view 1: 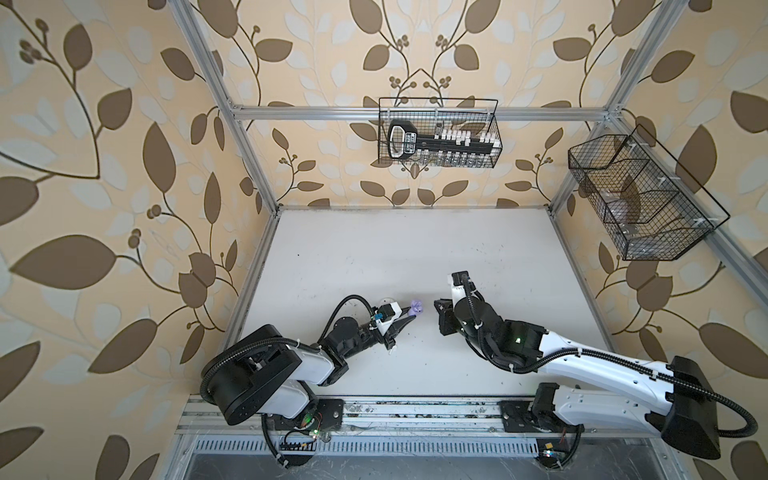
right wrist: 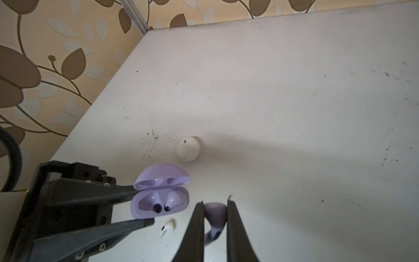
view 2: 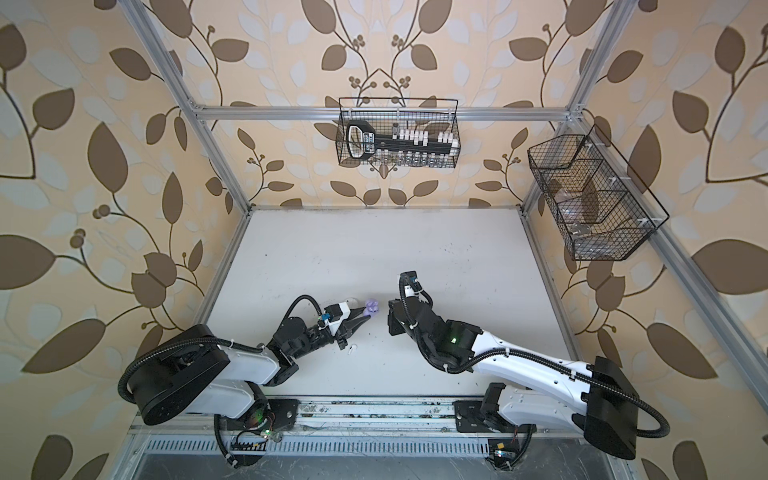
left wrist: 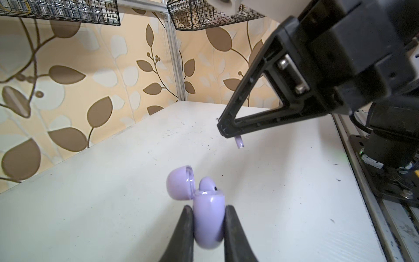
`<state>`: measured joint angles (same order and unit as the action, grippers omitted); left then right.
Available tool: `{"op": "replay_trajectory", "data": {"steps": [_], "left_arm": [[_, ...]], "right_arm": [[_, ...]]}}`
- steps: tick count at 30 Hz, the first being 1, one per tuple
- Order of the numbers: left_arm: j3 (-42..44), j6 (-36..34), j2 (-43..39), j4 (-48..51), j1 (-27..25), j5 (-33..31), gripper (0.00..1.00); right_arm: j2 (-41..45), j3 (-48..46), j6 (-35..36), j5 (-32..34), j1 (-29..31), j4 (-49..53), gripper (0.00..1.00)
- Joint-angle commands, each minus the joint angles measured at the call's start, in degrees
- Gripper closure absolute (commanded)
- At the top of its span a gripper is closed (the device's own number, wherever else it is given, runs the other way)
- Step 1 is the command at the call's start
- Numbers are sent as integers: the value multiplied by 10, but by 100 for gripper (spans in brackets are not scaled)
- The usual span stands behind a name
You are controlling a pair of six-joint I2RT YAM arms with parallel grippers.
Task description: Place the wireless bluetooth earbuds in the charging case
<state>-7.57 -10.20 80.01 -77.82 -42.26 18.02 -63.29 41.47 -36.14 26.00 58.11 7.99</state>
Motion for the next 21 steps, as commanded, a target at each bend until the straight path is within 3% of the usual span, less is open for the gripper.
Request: {"op": "replay_trajectory", "data": {"steps": [1, 13, 21], "left_arm": [[-17, 6, 1, -37, 7, 4, 100], [-18, 12, 2, -37, 7, -7, 100], [-18, 14, 3, -37, 7, -12, 100]], "right_arm": [[-1, 0, 23, 19, 8, -59, 86], [-22, -24, 41, 12, 17, -148, 86], [-35, -44, 60, 53, 42, -207, 86]]}}
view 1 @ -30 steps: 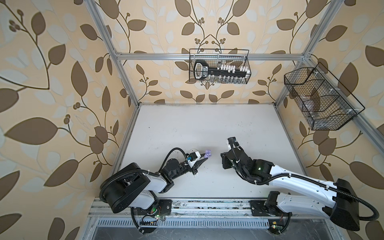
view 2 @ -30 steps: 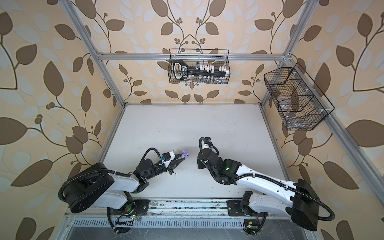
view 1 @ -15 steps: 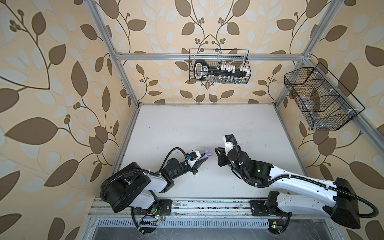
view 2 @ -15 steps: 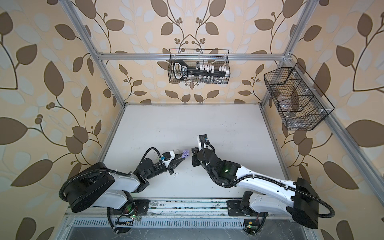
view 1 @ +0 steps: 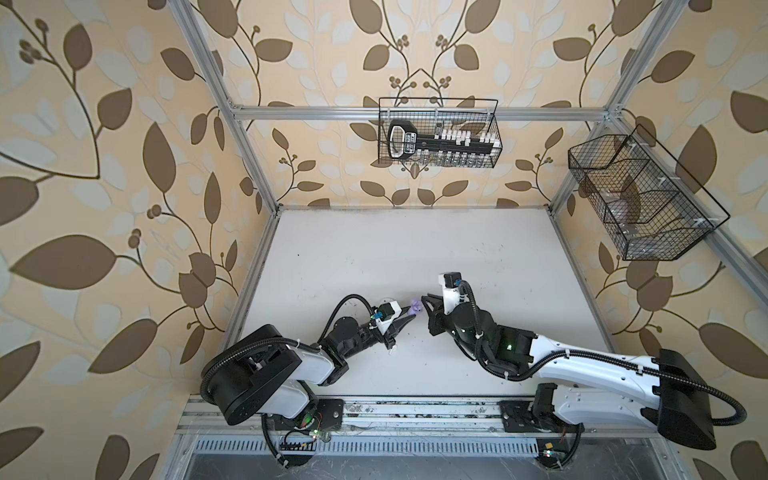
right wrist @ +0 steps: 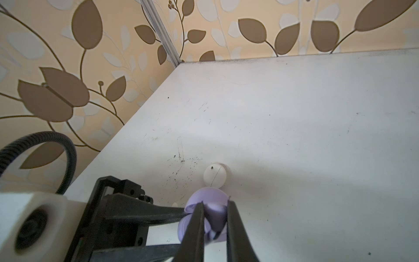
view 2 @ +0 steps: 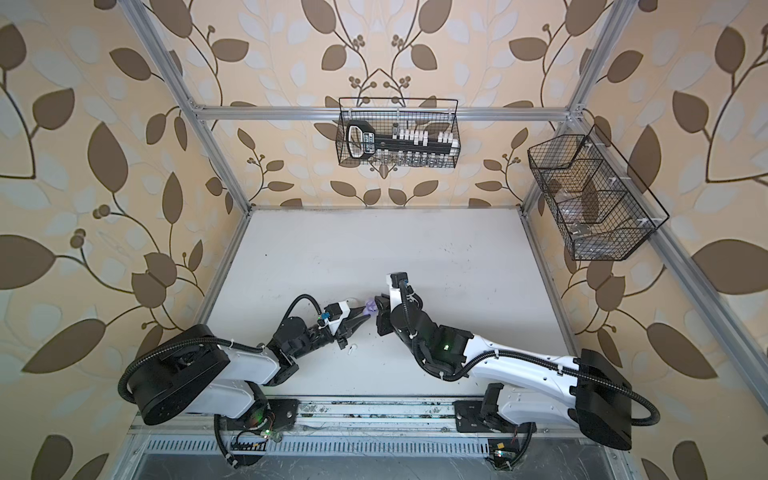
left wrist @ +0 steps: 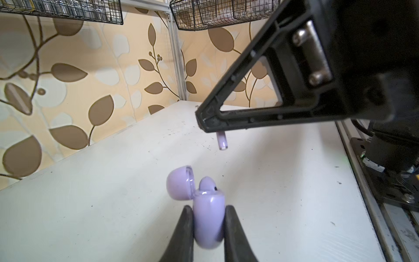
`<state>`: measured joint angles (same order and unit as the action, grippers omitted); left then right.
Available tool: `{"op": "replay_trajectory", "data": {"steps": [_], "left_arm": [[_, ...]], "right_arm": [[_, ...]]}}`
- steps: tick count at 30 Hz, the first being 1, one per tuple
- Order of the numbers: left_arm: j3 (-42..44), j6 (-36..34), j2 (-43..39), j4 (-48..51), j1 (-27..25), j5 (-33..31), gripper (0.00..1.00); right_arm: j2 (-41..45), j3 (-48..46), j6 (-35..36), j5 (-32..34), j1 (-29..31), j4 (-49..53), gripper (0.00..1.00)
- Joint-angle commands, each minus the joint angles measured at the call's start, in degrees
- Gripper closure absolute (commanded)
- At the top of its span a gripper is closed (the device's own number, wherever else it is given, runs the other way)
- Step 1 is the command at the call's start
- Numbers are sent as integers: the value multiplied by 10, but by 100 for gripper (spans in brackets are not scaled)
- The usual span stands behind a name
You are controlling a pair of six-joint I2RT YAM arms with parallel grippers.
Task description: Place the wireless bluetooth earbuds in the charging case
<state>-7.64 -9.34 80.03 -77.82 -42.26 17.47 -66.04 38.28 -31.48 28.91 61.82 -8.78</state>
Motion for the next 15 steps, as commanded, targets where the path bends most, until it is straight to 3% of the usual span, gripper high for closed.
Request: {"op": "replay_trajectory", "data": {"steps": [1, 15], "left_arm": [[-19, 6, 3, -37, 7, -7, 100], [-20, 7, 5, -37, 7, -11, 100]], "right_arm": [[-10, -12, 13, 25, 5, -41, 86], [-26, -44, 10, 41, 18, -89, 87]]}}
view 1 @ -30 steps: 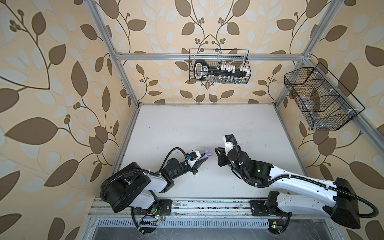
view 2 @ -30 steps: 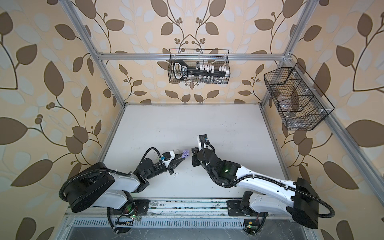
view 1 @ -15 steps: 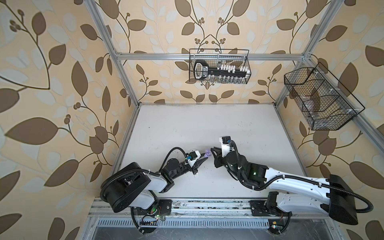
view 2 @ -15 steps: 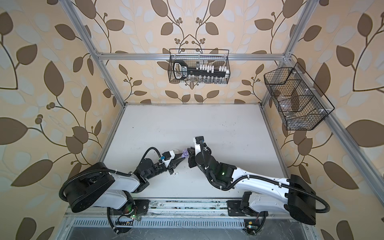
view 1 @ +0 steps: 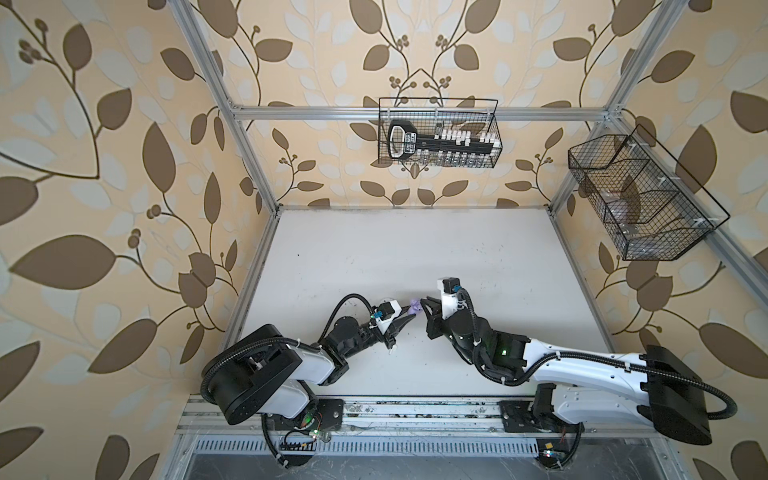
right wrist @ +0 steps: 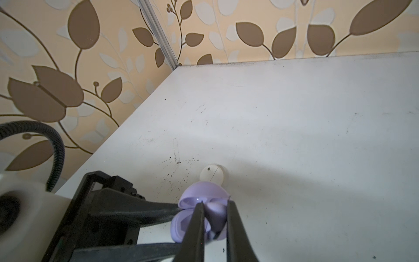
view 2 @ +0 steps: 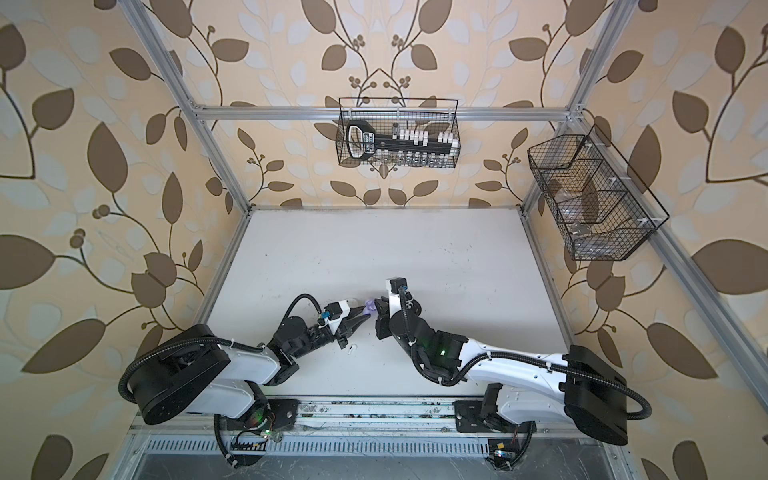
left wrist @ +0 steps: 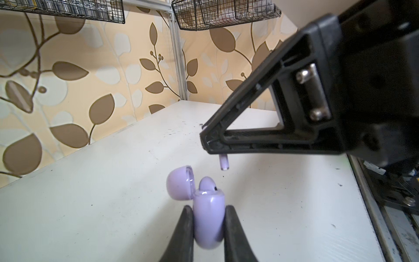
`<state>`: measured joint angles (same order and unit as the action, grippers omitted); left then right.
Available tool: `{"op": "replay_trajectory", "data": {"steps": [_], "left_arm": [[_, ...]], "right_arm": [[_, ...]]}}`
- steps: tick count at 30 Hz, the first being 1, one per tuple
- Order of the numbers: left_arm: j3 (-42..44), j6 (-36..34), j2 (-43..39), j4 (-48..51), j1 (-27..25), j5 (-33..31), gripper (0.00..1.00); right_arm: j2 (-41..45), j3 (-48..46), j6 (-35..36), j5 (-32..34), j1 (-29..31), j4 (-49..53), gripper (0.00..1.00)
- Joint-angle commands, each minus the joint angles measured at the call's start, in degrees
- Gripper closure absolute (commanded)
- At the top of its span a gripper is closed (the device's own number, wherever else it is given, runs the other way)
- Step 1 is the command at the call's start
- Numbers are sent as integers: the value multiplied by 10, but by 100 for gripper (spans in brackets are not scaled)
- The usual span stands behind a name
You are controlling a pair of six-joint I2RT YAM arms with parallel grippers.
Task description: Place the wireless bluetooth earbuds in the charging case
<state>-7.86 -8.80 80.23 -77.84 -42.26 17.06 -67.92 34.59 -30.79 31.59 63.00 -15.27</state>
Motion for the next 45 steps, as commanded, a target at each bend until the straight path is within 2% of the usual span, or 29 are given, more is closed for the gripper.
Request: {"op": "replay_trajectory", "data": {"steps": [1, 45], "left_arm": [[-19, 2, 3, -37, 7, -7, 100], [-18, 4, 2, -37, 7, -6, 100]], "right_arm": [[-8, -7, 4, 16, 8, -26, 87], [-68, -18, 19, 32, 16, -66, 88]]}}
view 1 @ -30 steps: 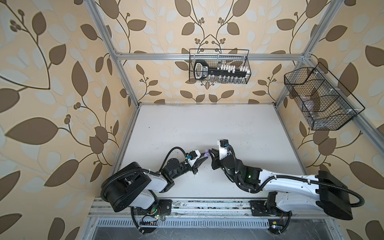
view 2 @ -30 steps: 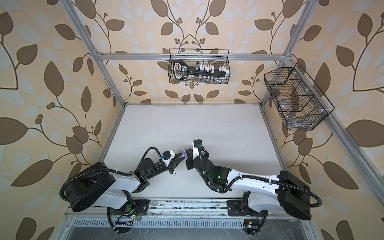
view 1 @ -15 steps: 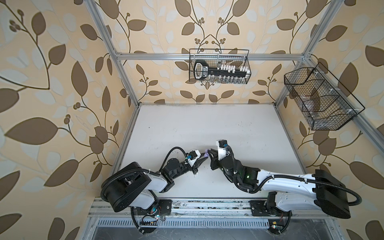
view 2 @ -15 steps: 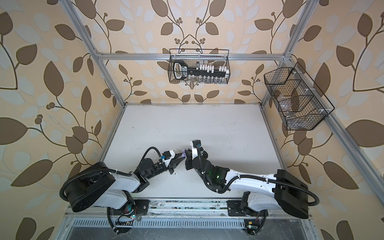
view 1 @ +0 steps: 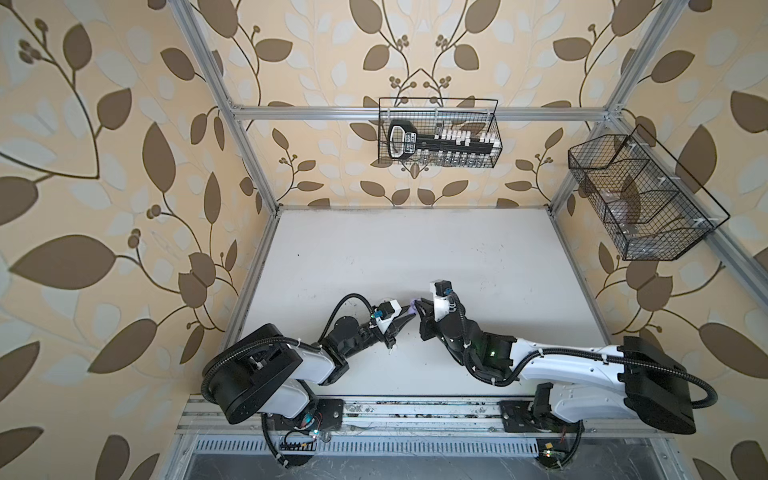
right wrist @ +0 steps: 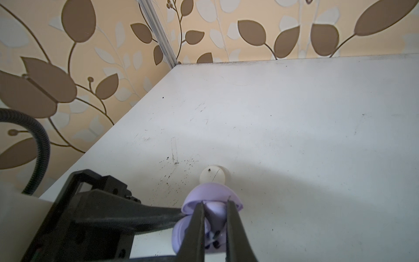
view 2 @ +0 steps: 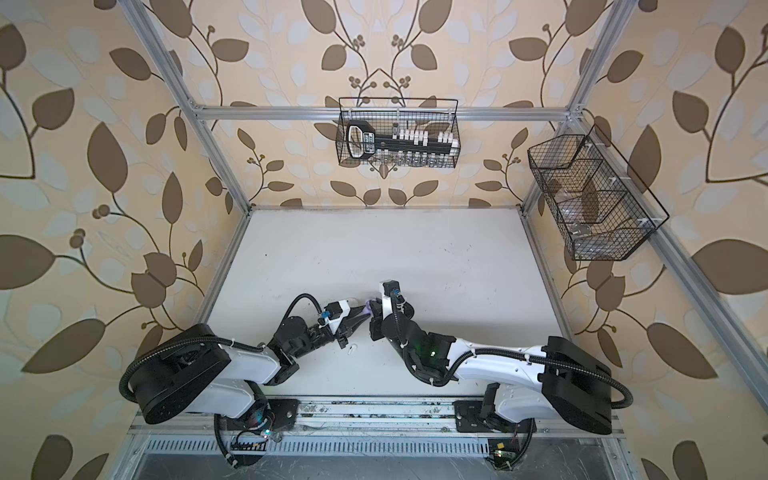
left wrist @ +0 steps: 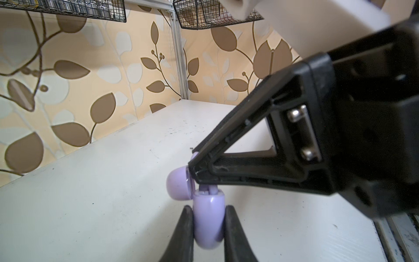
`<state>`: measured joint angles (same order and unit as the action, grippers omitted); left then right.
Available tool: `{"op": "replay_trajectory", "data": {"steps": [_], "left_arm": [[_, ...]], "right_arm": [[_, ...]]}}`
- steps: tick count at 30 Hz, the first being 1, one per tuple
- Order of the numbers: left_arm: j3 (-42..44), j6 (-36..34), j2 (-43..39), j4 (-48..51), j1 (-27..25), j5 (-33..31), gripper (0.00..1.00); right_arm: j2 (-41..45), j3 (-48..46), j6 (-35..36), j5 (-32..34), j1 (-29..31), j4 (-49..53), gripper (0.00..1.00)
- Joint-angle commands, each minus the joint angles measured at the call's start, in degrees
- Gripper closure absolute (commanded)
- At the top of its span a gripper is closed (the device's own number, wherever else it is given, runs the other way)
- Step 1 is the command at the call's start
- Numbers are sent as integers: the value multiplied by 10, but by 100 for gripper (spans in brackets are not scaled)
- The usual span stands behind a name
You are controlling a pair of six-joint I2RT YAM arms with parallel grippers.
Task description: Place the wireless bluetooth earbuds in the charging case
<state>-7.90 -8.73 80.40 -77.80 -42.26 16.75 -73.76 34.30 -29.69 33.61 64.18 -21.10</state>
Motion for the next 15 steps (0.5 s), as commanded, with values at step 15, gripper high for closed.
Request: {"op": "replay_trajectory", "data": {"steps": [15], "left_arm": [[-19, 5, 1, -37, 7, 0, 100]], "right_arm": [[-1, -19, 0, -78, 21, -39, 85]]}}
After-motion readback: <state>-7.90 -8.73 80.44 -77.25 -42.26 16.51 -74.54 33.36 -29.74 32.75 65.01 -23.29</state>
